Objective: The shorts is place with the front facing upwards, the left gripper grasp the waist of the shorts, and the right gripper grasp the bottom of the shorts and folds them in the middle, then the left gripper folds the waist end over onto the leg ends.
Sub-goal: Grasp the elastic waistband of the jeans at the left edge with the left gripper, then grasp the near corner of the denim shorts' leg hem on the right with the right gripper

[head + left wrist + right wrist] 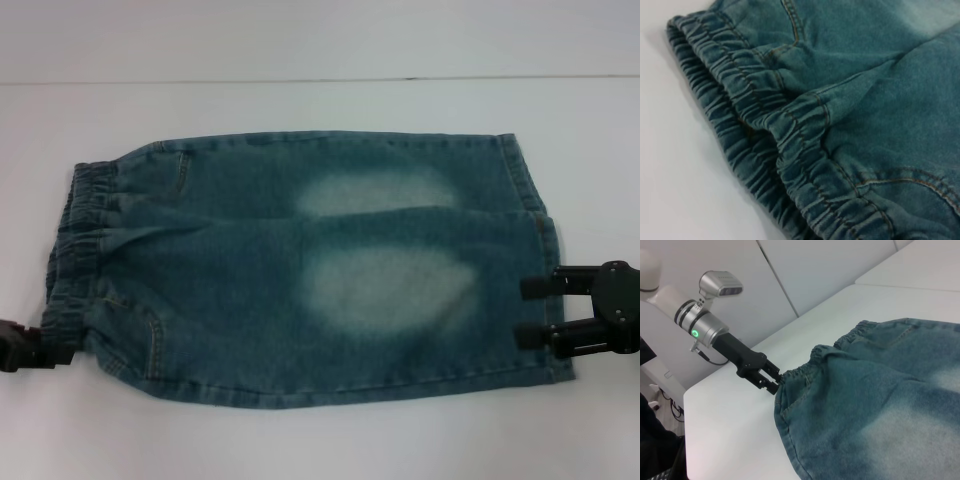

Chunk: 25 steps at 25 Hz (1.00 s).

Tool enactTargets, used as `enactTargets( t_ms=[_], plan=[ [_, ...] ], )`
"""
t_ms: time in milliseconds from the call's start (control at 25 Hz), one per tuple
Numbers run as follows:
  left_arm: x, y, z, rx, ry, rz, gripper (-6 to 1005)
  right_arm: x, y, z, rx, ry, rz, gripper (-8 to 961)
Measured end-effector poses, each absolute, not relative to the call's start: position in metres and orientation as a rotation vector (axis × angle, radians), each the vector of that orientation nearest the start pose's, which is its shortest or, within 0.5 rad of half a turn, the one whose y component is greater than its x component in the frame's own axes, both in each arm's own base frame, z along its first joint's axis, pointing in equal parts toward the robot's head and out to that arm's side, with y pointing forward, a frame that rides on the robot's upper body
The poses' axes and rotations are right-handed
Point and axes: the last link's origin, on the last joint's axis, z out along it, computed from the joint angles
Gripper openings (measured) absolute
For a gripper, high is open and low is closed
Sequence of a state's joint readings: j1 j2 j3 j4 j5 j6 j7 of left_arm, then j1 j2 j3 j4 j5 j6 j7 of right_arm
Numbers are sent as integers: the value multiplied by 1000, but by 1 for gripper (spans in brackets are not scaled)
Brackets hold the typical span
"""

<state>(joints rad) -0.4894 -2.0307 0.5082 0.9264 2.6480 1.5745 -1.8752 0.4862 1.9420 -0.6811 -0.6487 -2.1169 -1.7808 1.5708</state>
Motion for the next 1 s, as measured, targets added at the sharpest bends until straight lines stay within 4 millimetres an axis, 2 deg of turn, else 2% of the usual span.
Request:
enactTargets(
  t_ms=[440, 760, 1000],
  plan=[
    [-348, 308, 67, -2477, -1268, 52, 417, 296, 297, 45, -2866, 920, 579, 910],
    [-344, 310, 67, -2482, -1263, 20, 16, 295, 298, 45, -2866, 918, 582, 910],
    [-332, 313, 69, -2517, -1253, -64, 16, 288, 311, 54, -2837, 992, 576, 910]
  ],
)
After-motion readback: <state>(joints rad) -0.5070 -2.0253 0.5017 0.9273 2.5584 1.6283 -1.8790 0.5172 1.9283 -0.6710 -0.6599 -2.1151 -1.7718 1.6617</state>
